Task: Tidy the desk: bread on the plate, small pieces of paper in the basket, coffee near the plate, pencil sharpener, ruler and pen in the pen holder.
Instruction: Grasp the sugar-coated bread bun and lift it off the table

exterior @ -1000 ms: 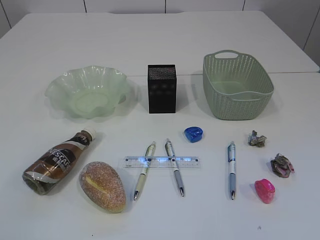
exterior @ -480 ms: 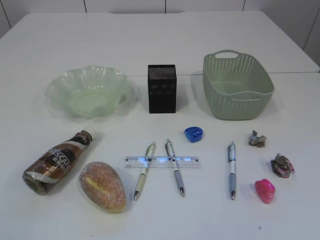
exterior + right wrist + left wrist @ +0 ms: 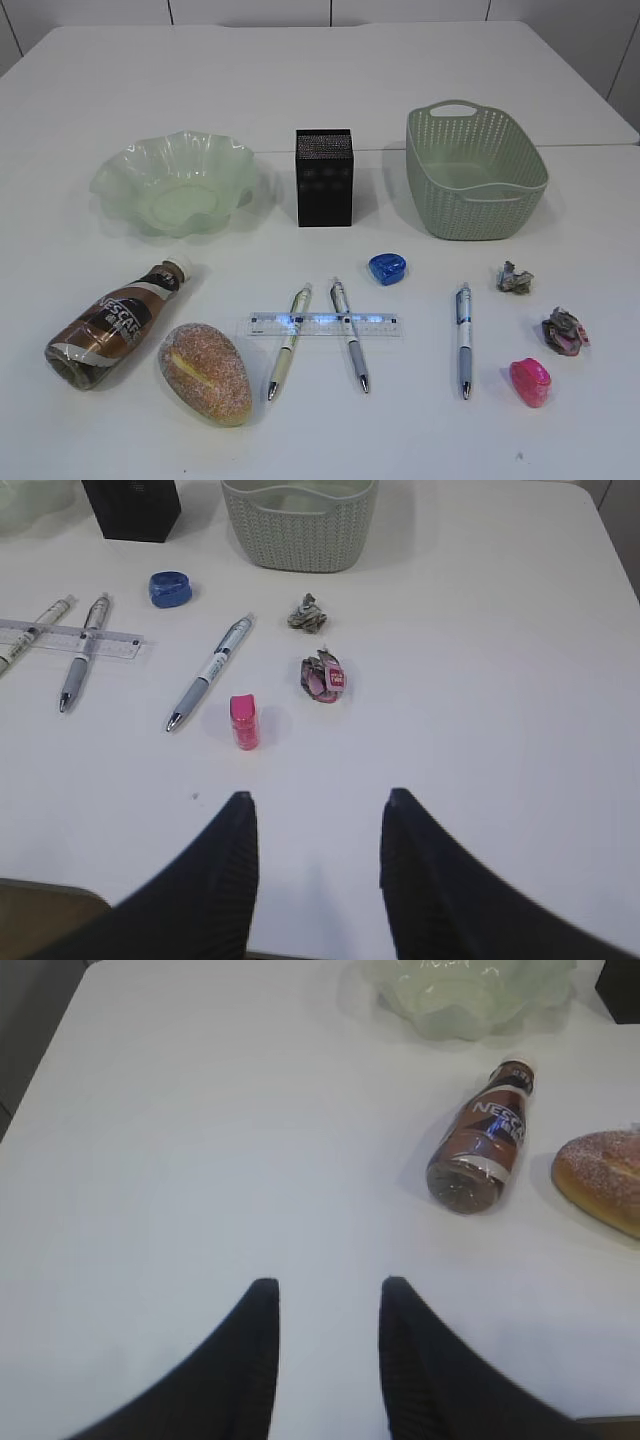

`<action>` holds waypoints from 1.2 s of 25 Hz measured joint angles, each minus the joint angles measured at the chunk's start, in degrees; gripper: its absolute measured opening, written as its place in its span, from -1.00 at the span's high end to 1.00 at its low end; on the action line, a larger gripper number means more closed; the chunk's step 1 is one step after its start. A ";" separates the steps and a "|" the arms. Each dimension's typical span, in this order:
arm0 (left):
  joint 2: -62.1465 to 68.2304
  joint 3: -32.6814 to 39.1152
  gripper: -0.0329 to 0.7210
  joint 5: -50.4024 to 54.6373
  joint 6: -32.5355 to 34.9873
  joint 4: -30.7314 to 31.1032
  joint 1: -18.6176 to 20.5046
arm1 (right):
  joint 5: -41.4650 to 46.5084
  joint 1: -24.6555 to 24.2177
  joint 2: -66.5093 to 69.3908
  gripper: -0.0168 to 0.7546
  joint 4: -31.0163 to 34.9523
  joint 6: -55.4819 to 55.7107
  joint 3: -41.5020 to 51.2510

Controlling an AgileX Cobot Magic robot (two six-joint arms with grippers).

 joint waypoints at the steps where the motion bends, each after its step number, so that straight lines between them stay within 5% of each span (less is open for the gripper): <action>1: 0.00 0.00 0.28 0.00 0.00 -0.30 0.00 | -0.24 0.00 0.00 0.09 0.31 0.00 -0.52; 12: 0.00 -0.79 0.28 -2.84 0.00 -3.12 -0.37 | -7.36 0.00 2.76 0.09 1.85 0.00 -2.25; 30: 9.18 -1.57 0.28 -15.54 0.00 -27.60 -0.37 | -9.15 0.00 4.65 0.09 1.55 0.00 -2.25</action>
